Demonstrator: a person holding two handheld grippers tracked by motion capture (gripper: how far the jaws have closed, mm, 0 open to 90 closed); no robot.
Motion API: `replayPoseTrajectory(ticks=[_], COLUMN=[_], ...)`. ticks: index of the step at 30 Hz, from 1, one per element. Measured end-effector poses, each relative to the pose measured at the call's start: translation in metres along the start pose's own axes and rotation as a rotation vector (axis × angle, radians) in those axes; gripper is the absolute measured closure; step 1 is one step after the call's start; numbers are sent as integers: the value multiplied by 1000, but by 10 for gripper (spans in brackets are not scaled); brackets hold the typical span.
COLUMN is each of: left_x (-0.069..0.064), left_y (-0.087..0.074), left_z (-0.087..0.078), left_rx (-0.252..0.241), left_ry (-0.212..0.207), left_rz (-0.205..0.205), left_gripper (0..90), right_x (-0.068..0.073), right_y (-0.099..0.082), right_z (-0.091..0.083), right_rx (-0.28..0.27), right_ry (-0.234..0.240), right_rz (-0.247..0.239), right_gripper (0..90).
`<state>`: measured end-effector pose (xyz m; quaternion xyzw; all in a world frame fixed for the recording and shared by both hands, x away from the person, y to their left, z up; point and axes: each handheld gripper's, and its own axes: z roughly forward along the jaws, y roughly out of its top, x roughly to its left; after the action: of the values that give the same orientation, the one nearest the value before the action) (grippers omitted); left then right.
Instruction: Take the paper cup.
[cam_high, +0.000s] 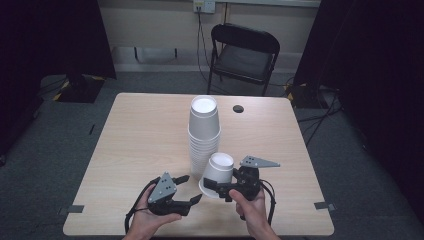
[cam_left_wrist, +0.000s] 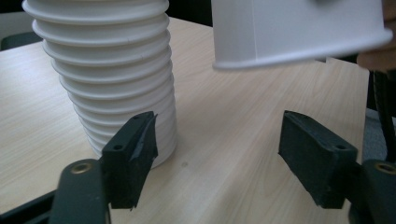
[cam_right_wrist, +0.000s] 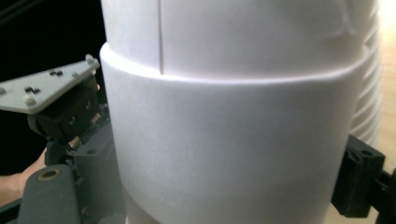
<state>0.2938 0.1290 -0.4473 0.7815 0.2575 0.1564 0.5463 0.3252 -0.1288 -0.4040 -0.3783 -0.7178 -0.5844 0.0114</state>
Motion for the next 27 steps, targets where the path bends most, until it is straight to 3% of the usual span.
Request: replayPoseTrajectory(ticks=[2,6,8,10,17,21,27], left_x=[-1,-7,-9,-12,-17,-13,-11], left_y=[-1,-1,0,-1,-1,-2,-2], left_z=[0,1,1,3,3,0,-1], left_rx=[1,-19,-24,-52,-95,-124,-146], left_ry=[4,19,6,9,32,52,65], left_rz=[1,49,59,95,139,133,115], left_gripper=[246,239,257,329,486,606,665], right_x=[1,5,6,9,17,19,20], right_y=[-2,-9,-9,-11,-13,-13,-12], right_z=[2,10,11,14,20,19,20], right_rx=[7,21,20,23,27,19,12], right_ry=[-1,27,29,42,68,71,83], right_rz=[-1,18,19,23,28,42,60], right_gripper=[156,155,156,156,156,155,156])
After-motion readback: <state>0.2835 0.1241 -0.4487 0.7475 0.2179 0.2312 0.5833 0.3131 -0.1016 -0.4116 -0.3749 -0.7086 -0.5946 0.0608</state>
